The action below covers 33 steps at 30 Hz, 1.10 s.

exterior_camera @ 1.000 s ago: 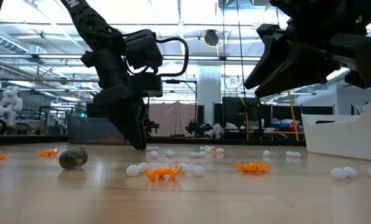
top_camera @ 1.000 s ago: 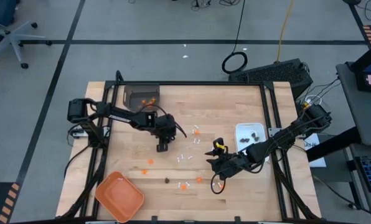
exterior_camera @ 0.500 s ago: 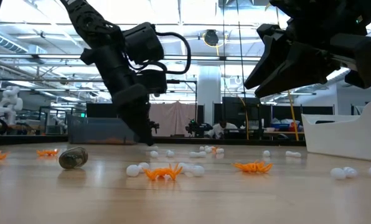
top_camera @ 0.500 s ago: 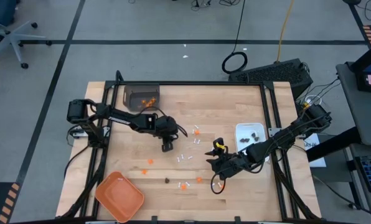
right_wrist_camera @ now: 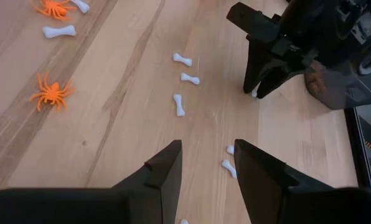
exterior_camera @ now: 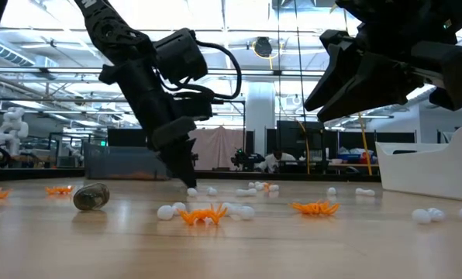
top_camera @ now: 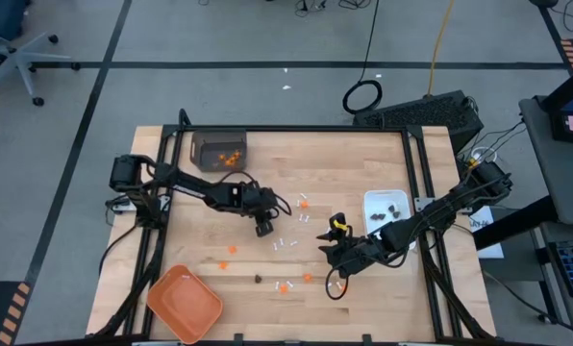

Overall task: Sort Halloween decoration
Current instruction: Put the white bone toy into the orange bin

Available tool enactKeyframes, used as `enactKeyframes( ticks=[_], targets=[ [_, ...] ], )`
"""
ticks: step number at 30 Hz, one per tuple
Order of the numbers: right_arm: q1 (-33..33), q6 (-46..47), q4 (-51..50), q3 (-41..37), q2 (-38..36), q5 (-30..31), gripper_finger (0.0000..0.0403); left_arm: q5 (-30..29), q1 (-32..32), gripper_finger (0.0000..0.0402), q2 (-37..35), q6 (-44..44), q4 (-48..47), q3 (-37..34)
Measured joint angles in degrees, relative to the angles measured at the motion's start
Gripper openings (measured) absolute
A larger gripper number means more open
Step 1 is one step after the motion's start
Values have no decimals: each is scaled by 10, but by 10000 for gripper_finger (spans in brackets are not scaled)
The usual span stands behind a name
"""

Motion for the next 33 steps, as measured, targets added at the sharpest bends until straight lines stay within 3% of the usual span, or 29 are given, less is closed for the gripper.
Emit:
enactKeyframes(
  ticks=[4, 11, 20, 33],
  targets=[
    [0, 0, 0, 0, 0, 0, 130, -2, -4, 107, 2, 4, 4, 0],
    [0, 0, 0, 0, 0, 0, 130, -5, -12, 10, 2, 3, -6, 0],
    [0, 0, 0, 0, 0, 0, 130, -4, -13, 3, -9, 1, -16, -1],
    [0, 0, 0, 0, 0, 0, 130, 5, -33, 3, -129, 5, -39, -3]
  ],
)
